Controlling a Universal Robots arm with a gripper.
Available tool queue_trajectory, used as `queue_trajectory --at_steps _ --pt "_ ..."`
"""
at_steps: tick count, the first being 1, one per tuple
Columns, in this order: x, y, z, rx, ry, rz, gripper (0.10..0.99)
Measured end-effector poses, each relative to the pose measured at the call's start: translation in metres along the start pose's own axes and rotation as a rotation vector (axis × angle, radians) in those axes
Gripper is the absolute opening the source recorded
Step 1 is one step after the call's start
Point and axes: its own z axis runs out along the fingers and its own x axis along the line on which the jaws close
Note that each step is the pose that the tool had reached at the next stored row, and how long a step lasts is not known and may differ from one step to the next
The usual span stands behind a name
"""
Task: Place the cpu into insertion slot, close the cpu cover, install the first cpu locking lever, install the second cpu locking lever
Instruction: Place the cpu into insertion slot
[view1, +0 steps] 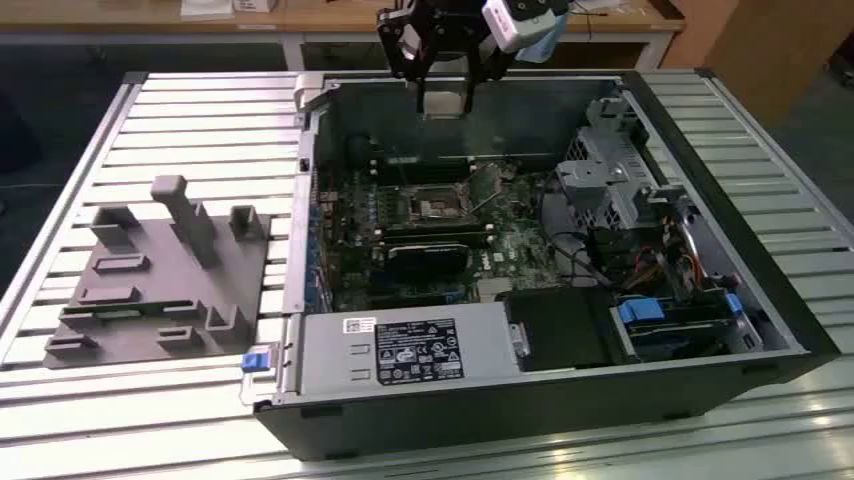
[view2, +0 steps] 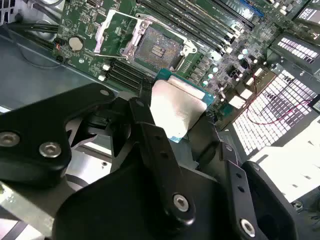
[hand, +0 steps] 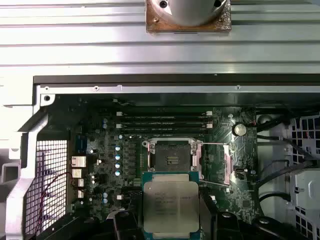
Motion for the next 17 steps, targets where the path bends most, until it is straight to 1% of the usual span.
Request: queue_trajectory --at_steps 12,17 --pt "0.0 0.0 0.0001 0.0 0.0 0.0 0.537" --pt "-0.0001 -0.0005 0.0059 0.0 0.0 0.0 0.537"
